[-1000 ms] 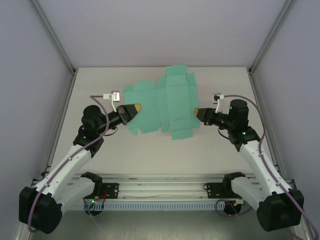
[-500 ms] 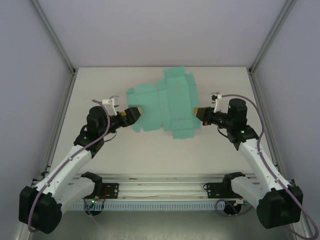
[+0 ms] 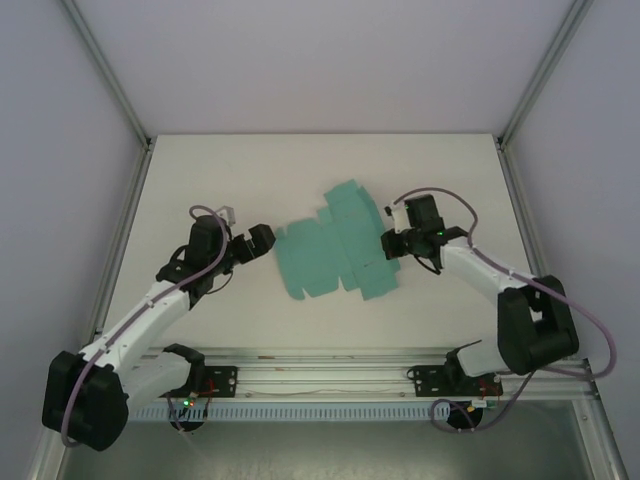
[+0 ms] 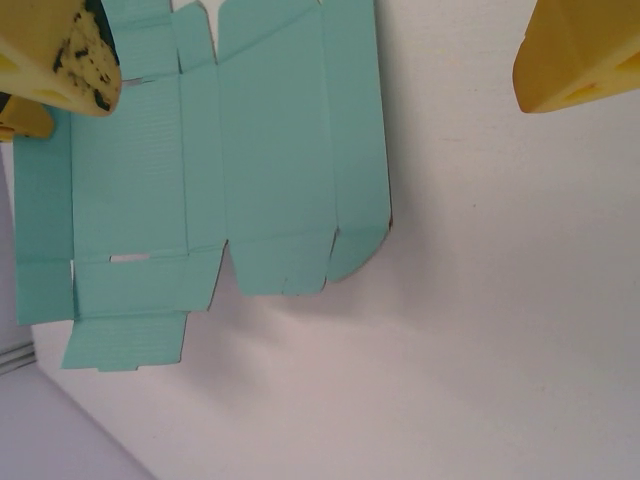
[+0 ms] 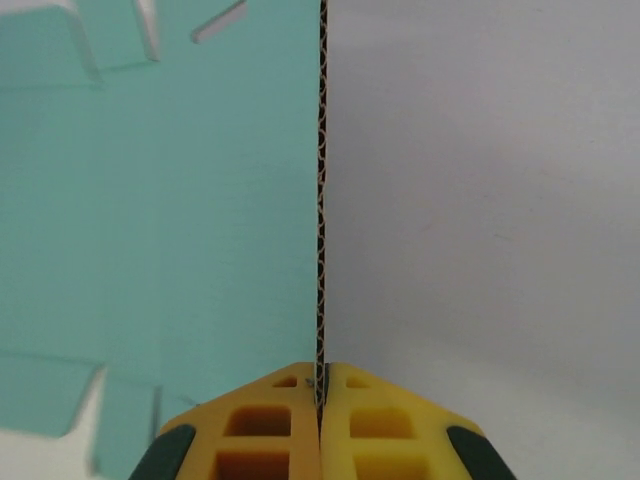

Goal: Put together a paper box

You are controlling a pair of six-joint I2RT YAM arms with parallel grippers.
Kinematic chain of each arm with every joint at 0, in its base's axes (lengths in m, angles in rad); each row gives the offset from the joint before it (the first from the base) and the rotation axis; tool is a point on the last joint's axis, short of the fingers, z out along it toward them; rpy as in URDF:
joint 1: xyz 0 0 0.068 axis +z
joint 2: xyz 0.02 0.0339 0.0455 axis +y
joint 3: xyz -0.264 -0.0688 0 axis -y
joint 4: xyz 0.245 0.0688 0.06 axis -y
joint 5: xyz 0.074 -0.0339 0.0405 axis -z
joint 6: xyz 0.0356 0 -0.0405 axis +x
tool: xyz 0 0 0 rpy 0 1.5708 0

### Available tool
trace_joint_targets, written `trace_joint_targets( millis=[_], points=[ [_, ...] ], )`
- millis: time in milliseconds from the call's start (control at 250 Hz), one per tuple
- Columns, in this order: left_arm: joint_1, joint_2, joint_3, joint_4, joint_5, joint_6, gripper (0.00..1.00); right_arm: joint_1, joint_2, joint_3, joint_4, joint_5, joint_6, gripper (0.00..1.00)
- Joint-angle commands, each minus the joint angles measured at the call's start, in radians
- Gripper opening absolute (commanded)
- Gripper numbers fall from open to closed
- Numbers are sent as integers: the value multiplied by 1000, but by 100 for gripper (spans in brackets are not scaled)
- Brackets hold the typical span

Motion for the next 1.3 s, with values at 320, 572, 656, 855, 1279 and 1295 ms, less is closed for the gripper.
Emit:
trace_joint_targets(
  millis=[320, 572, 656, 855, 1279, 1295],
  points=[
    [1, 71, 41, -15, 31, 24, 100, 165, 40, -33, 296, 278, -476, 0],
    [1, 95, 64, -25, 37, 34, 100, 280, 139, -43, 489, 463, -821, 0],
    [2, 103, 77, -32, 41, 39, 100, 309, 184, -63, 615, 527, -938, 0],
    [1, 141, 138, -32, 65, 48, 100, 347, 229, -84, 803, 516, -1043, 0],
    [1, 366, 418, -35, 229, 78, 100, 383, 224, -87, 856, 473, -1099, 0],
    [1, 377, 422, -31, 240, 77, 100, 383, 222, -86, 857, 475, -1097, 0]
  ],
)
